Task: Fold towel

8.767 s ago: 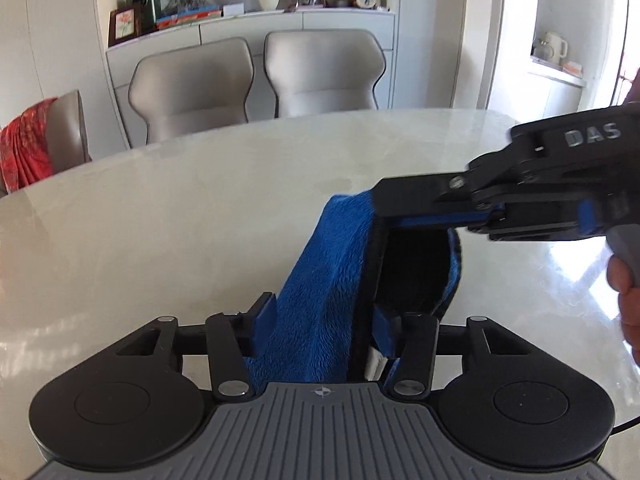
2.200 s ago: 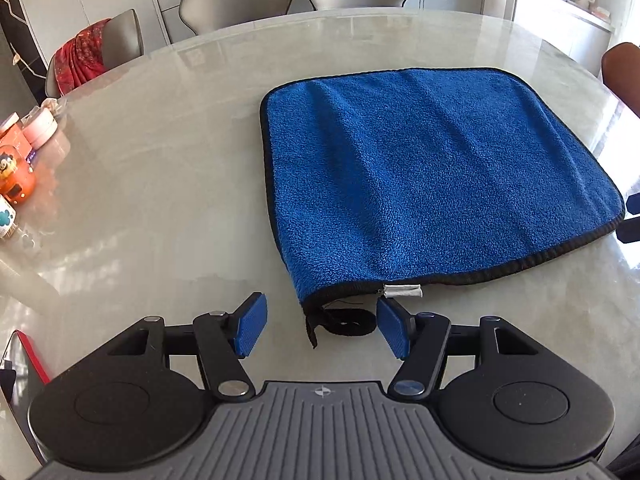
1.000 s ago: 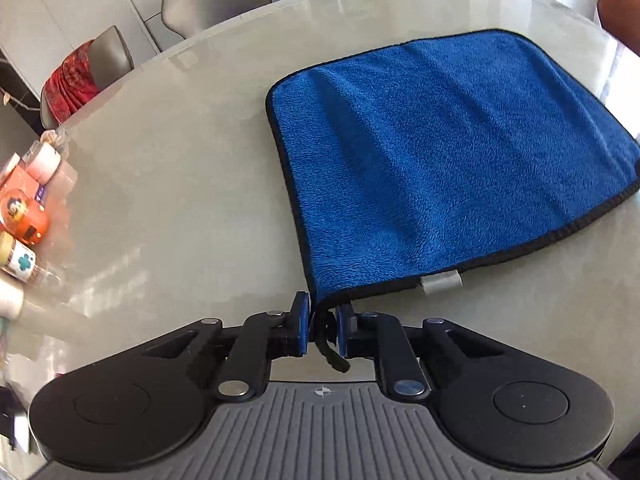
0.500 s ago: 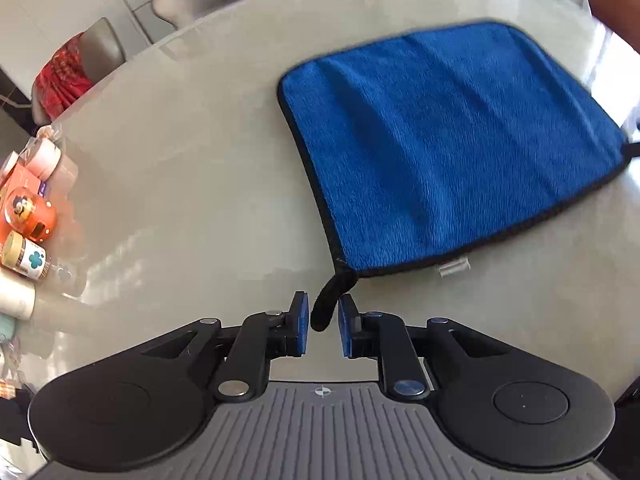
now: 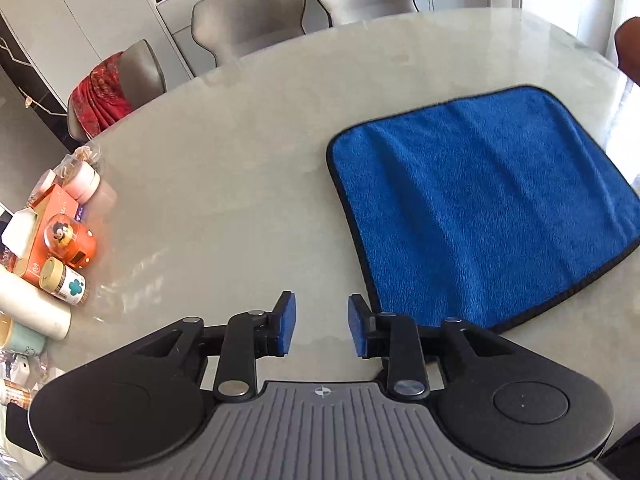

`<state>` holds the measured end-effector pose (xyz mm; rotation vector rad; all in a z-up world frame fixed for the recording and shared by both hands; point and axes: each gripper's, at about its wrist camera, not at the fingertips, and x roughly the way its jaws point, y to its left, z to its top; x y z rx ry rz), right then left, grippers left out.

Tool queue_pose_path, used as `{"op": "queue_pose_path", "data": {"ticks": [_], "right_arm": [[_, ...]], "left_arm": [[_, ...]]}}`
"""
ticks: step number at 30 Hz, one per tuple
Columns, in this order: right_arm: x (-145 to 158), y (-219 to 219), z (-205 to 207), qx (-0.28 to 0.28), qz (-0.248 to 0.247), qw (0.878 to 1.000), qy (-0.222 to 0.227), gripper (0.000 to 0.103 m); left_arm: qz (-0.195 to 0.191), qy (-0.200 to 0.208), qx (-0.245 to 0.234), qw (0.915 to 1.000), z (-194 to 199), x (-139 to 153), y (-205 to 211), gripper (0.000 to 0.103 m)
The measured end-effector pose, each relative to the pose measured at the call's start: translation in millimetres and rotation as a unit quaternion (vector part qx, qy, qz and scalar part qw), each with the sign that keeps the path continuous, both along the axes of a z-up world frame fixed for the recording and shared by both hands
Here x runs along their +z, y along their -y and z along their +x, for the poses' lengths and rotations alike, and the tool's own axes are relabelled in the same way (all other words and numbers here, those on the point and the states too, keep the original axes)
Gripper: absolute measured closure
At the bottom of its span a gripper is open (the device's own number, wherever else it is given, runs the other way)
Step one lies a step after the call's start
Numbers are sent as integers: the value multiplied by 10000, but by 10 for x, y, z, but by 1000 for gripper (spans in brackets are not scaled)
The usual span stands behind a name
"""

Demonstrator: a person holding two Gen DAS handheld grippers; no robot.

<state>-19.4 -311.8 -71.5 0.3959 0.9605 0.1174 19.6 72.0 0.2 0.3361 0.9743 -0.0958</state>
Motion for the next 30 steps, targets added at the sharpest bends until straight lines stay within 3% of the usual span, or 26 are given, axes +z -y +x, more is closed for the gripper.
{"op": "queue_pose_path", "data": {"ticks": [4, 13, 18, 24, 30], "right_arm": [[-73, 41, 81, -224, 1, 9995, -233, 61], [-185, 124, 122, -805, 40, 9956, -478, 62], [-231, 156, 98, -942, -22, 9937, -600, 62], [-225, 75, 161, -794, -319, 9941, -669, 62], [-196, -193, 191, -290, -1117, 9915, -596, 61]], "left_arm": [[-106, 115, 21, 9999, 76, 3, -3, 62], [-676, -149, -140, 9975, 185, -472, 380, 62], [-659, -252, -194, 9973, 178, -583, 526, 62], [-629, -382, -185, 9971, 159, -661, 555, 62], [-621, -465, -194, 9968, 148, -712, 613, 61]]}}
